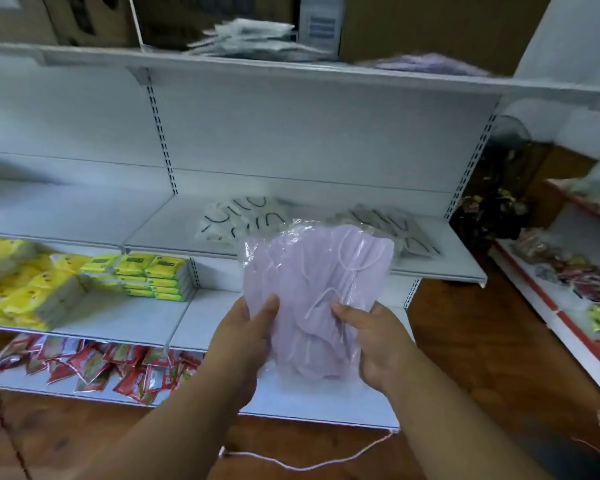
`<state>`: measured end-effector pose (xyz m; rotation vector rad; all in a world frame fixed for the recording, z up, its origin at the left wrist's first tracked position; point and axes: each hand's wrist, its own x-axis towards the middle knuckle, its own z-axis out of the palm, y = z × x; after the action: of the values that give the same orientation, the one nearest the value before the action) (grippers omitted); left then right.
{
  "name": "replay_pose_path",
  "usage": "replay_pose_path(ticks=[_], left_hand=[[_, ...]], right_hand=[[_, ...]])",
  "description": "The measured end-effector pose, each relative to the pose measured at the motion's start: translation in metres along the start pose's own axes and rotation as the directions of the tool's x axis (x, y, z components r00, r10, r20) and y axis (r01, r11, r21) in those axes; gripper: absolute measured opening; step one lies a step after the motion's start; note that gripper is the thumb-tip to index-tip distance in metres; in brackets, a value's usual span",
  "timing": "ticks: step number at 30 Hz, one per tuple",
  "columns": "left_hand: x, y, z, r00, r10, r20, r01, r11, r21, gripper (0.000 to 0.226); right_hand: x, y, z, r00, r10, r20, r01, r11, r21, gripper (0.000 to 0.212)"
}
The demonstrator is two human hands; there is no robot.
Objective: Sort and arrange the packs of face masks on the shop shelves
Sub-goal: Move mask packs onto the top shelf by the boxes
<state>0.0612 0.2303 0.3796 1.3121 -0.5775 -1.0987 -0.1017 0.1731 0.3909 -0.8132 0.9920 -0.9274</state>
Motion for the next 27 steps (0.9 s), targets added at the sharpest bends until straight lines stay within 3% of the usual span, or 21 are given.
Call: replay_pose_path(ticks=[4,11,15,20,27], left_hand=[[-0.001,0.049,-0.020,0.999,0.044,0.020,-0.045,0.999,0.027,0.014],[-0.001,0.166,-0.067,0.966,0.254,0.040,-0.256,0.961,0.103,0.016],[-0.002,0.209,-0.072,0.945,0.313,0.092,-0.321,0.941,0.103,0.012],[0.009,0.242,-0.040,0.939,0.307,0.155,-0.324,0.942,0.093,0.015],[0.038,0.280,0.069,0.946,0.277,0.170,-0.291,0.954,0.065,0.015]], right_hand=[[-0.008,-0.019,0.042,0.999,-0.032,-0.008,0.032,0.999,0.036,0.024],[-0.017,-0.081,0.147,0.982,-0.164,0.090,0.165,0.986,0.003,0.022],[-0.022,-0.108,0.181,0.953,-0.301,0.037,0.301,0.953,0.006,0.020],[-0.026,-0.151,0.176,0.883,-0.464,-0.077,0.461,0.886,-0.054,0.010],[-0.008,-0.248,0.119,0.789,-0.569,-0.232,0.534,0.822,-0.200,0.010]])
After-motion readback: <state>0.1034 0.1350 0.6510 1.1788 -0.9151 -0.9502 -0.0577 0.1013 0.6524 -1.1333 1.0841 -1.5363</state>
